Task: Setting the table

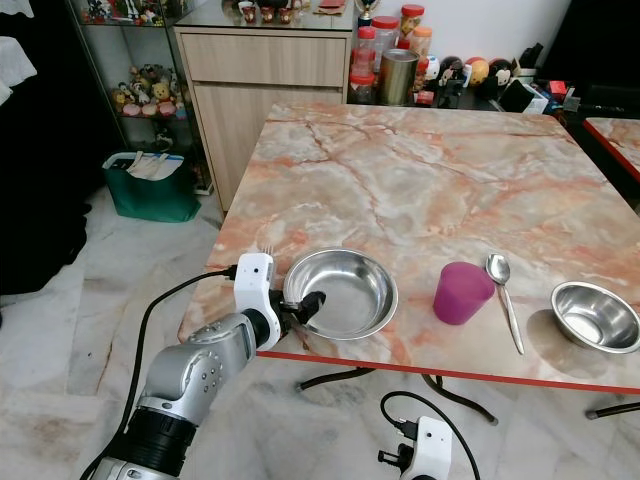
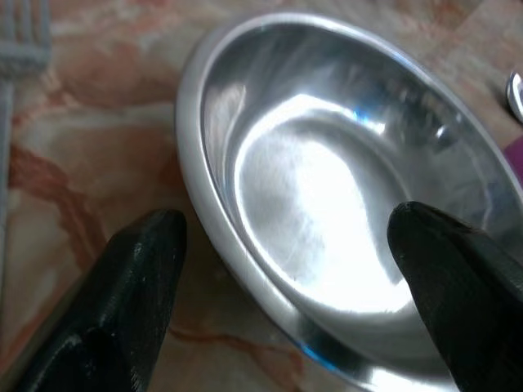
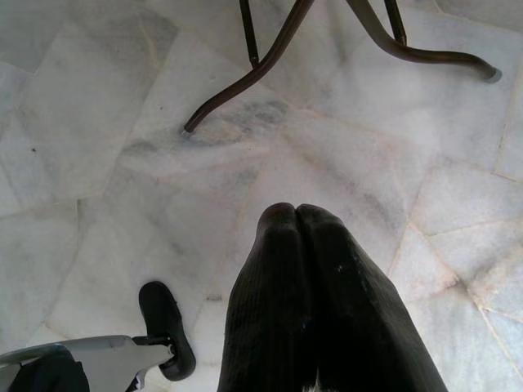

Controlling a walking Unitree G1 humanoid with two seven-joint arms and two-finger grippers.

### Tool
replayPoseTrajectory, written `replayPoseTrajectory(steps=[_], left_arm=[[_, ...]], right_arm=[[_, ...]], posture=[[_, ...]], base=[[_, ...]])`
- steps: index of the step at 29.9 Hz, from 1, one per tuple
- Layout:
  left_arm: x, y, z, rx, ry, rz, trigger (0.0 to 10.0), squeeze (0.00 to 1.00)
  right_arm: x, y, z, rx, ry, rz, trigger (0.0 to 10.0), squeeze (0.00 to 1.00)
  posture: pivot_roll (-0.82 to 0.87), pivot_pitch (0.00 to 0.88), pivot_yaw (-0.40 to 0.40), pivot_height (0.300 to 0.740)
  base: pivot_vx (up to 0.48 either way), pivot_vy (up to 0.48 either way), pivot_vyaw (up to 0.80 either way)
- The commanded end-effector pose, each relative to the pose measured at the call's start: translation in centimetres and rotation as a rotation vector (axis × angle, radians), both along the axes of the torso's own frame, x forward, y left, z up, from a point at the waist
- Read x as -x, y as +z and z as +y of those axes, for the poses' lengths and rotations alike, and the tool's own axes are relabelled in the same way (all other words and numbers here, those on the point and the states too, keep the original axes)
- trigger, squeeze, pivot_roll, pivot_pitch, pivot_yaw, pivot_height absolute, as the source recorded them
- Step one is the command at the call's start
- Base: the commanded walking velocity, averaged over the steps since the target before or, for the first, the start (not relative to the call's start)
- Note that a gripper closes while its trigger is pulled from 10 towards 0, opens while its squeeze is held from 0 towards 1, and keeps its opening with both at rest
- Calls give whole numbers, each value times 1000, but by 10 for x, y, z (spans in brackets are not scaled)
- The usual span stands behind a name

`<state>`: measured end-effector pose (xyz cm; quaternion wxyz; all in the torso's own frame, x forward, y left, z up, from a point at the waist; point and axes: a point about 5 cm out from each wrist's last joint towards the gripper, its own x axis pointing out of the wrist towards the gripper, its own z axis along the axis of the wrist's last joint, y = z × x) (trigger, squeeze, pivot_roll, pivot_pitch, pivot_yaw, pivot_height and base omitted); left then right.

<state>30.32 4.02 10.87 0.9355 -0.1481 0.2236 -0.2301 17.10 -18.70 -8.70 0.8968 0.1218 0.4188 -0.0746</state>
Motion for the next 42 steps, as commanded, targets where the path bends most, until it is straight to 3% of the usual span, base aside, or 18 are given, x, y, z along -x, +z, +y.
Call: replayPoseTrajectory(steps=[1,10,11,12,42], left_arm=[[-2,3,-4,-17,-12,-15,10000,0],[-2,-1,-6,-32,-17,-9,10000,0],[-2,-1,-6,-31,-19,-8,2000,0],[-1,-1,-7,-35,-28,-7,0,0],[-2,-4,-1,-60,-23,7,0,0]], right_arm=[[-3,2,-1,3,-14,-12,10000,0],[-3,2,-1,3,-15,-13,10000,0],[-4,2,-1,2,-15,-14,10000,0],[-4,2,-1,1,-14,-15,10000,0],[-7,3,3,-6,-8,-13,10000,0]], posture=[[18,18,-13,740],[18,18,-12,740],[19,17,-11,740],[19,17,-11,740],[29,14,-9,740]], base=[[0,0,0],[0,0,0],[0,0,0],[0,0,0],[0,0,0]])
